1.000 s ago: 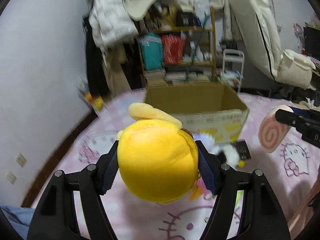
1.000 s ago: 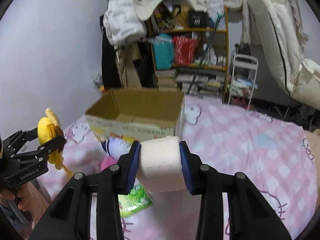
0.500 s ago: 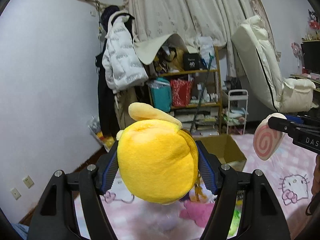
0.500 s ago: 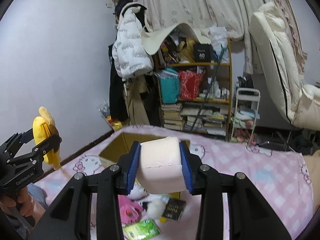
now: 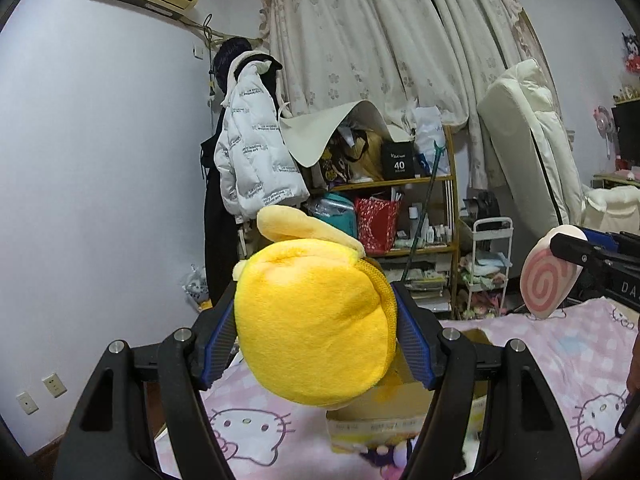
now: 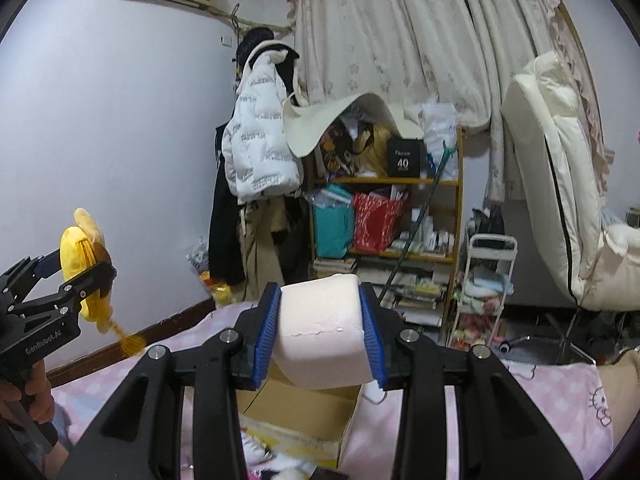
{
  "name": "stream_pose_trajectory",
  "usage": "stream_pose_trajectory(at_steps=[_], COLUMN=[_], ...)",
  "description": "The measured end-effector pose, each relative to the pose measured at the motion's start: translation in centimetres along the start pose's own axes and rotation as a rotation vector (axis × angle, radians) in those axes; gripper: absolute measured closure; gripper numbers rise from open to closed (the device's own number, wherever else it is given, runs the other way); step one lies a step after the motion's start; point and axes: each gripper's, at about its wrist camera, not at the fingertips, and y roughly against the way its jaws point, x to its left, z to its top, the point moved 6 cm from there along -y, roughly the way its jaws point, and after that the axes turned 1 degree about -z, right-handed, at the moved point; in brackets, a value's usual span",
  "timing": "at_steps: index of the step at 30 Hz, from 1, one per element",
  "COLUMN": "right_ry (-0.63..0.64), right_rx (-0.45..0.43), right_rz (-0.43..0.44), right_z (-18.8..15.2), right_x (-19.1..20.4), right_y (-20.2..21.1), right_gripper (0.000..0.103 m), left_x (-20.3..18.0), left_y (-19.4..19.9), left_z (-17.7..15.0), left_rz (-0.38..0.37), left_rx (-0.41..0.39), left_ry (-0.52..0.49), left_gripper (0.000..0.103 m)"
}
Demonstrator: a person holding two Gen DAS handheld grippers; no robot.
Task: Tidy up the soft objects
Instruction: 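Lift the pink sponge roll and yellow plush and carry both over the cardboard box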
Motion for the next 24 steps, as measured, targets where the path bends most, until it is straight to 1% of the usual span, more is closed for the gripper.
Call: stream_pose_trajectory(at_steps=[4, 5, 9, 17, 24], right_ry=[-0.005, -0.004, -0.016, -0.017, -0.025], right_rx=[-0.011, -0.008, -0.008, -0.008, 0.035], right_rz=[0.000, 0.002, -0.001, 0.000, 0.018], right_z=[0.0, 0.0, -0.1, -1.1, -3.2], right_x=[-0.1, -0.2, -0.7, -1.0, -1.0], right_y=[-1.0, -0.7, -1.6, -3.0, -5.8], right_gripper=[0.062, 0.062, 0.062, 0.062, 0.062], left_x=[-0.2, -0.2, -0.5, -1.0, -1.5], left_y=[-1.1, -1.4, -2.6, -4.6, -6.6], left_z=[0.3, 0.3, -0.4, -2.9, -4.7], left_rz=[-0.003, -0.009, -0.010, -0.021, -0.034], left_rx=[-0.023, -0.026, -0.020, 0.024, 0.062], left_ry=[-0.001, 0.001, -0.010, -0.010, -0.008], left_gripper=[0.032, 0.032, 0.032, 0.032, 0.032])
